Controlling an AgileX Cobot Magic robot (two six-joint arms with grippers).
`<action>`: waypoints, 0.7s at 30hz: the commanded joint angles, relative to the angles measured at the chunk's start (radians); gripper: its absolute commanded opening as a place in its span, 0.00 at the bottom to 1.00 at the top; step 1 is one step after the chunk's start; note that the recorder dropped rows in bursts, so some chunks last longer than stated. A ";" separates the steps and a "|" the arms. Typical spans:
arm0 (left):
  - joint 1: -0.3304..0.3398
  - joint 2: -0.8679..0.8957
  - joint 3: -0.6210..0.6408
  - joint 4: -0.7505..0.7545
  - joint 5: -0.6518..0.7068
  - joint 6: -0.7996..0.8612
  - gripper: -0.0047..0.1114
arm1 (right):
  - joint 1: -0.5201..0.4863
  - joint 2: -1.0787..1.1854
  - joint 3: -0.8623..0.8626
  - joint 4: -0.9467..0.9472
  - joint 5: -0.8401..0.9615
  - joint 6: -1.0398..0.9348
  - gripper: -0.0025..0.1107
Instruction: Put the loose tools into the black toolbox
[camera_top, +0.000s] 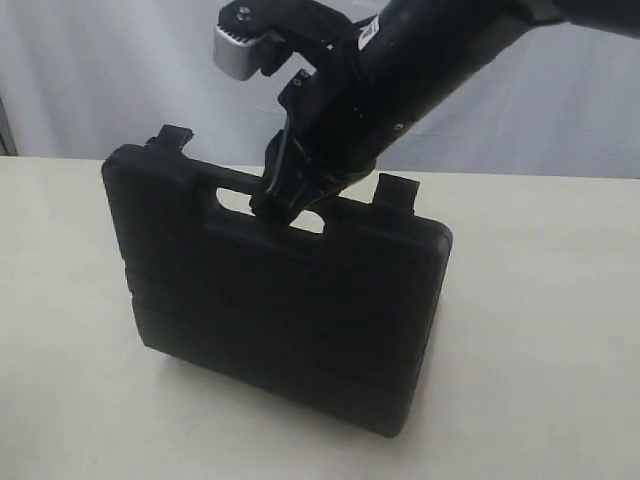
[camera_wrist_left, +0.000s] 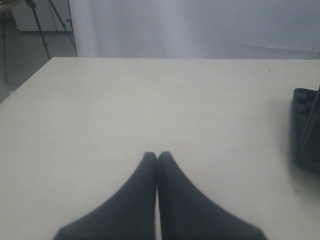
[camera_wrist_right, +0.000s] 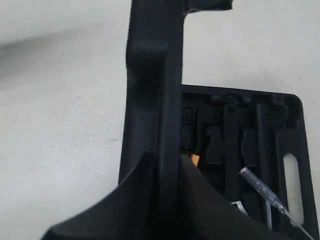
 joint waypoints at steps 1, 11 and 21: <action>-0.005 -0.001 0.003 -0.010 -0.008 -0.004 0.04 | -0.082 0.077 -0.046 0.051 -0.048 -0.047 0.02; -0.005 -0.001 0.003 -0.010 -0.008 -0.004 0.04 | -0.269 0.351 -0.088 0.209 -0.094 -0.255 0.02; -0.005 -0.001 0.003 -0.010 -0.008 -0.004 0.04 | -0.300 0.511 -0.088 0.107 -0.205 -0.260 0.09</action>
